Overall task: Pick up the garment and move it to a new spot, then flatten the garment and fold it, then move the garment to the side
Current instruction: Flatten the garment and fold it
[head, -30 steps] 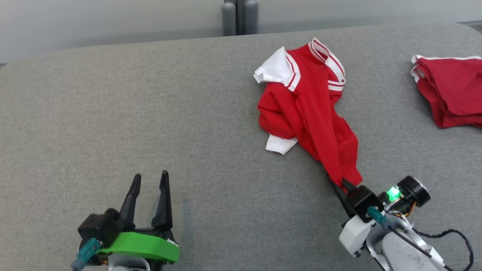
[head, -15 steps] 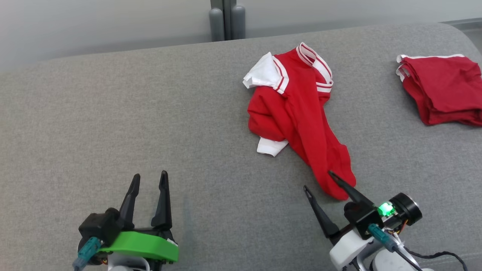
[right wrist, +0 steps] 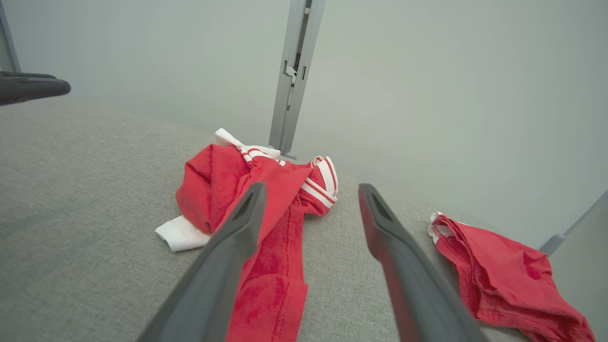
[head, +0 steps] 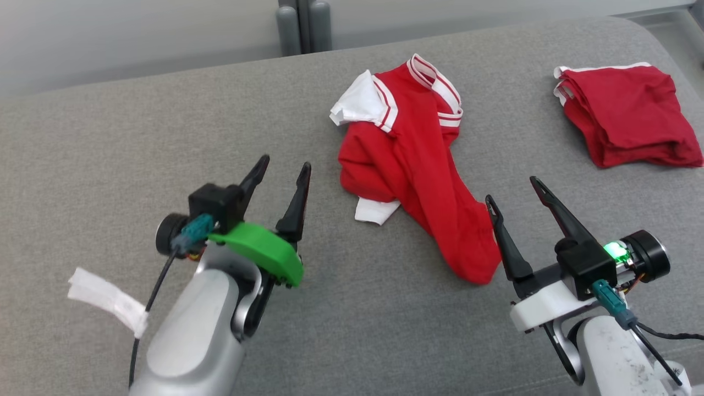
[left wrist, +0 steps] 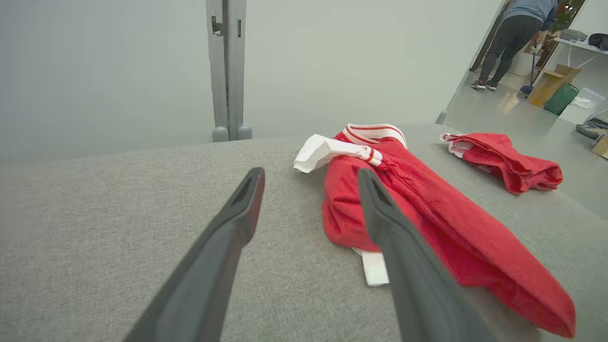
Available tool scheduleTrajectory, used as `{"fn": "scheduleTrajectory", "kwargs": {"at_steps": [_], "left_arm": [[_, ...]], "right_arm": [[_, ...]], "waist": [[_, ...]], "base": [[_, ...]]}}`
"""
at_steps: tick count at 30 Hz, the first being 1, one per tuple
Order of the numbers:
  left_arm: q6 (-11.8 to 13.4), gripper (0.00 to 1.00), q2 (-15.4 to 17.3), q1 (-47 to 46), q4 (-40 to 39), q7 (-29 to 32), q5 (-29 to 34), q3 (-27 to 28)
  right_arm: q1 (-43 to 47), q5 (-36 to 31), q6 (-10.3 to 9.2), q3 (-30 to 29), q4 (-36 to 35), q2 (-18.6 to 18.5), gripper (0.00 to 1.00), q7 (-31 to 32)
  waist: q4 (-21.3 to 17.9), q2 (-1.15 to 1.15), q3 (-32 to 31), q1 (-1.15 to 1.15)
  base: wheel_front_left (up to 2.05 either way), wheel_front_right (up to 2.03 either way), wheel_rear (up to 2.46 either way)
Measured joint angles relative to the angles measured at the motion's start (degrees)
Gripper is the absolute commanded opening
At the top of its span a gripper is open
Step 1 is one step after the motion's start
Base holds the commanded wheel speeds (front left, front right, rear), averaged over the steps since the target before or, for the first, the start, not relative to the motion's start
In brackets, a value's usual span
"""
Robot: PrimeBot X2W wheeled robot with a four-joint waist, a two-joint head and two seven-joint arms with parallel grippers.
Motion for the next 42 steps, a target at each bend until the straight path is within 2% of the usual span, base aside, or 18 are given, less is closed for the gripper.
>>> {"fn": "scheduleTrajectory", "kwargs": {"at_steps": [9,18,32,33,35,36,37,38,42], "left_arm": [[-0.08,1.00,1.55,-14.47,11.58,3.20,-0.18,-7.16],[-0.08,1.00,3.33,-23.15,23.68,1.20,-0.02,-9.95],[-0.08,1.00,3.93,-31.70,30.63,-4.46,2.08,-14.61],[-0.08,0.89,4.01,-32.10,30.83,-4.67,2.33,-15.19],[-0.08,0.47,4.02,-32.66,31.15,-5.11,2.43,-16.18],[-0.08,0.32,4.01,-32.85,31.26,-5.20,2.40,-16.47],[-0.08,0.10,4.00,-33.10,31.38,-5.33,2.21,-16.85],[-0.08,0.00,3.98,-33.38,31.44,-5.41,2.15,-17.31],[-0.08,0.00,3.90,-33.94,31.86,-5.91,1.93,-18.59]], "right_arm": [[-3.26,2.47,0.00,1.64,0.41,0.16,1.00,-0.27],[-5.58,3.81,0.00,1.68,0.67,0.15,1.00,-0.60],[-6.59,4.49,0.00,1.89,0.20,0.16,1.00,-0.62],[-6.57,4.58,0.00,1.90,0.23,0.16,1.00,-0.62],[-6.55,4.63,0.00,1.99,0.29,0.16,1.00,-0.62],[-6.53,4.65,0.00,2.03,0.34,0.16,1.00,-0.62],[-6.51,4.71,0.00,2.09,0.37,0.16,1.00,-0.62],[-6.50,4.76,0.00,2.10,0.43,0.16,1.00,-0.62],[-6.33,4.76,0.00,1.82,0.65,0.18,1.00,-0.62]], "waist": [[-4.49,0.00,3.59,0.00],[-9.47,0.00,9.26,0.00],[-13.70,0.00,13.36,0.00],[-13.71,0.00,13.30,0.00],[-13.67,0.00,13.14,0.00],[-13.64,0.00,13.07,0.00],[-13.59,0.00,12.98,0.00],[-13.54,0.00,12.89,0.00],[-12.94,0.00,12.32,0.00]], "base": [[0.00,0.00,0.00],[0.00,0.00,0.00],[0.00,0.00,0.00],[0.00,0.00,0.00],[0.00,0.00,0.00],[0.00,0.00,0.00],[0.00,0.00,0.00],[0.00,0.00,0.00],[0.00,0.00,0.00]]}}
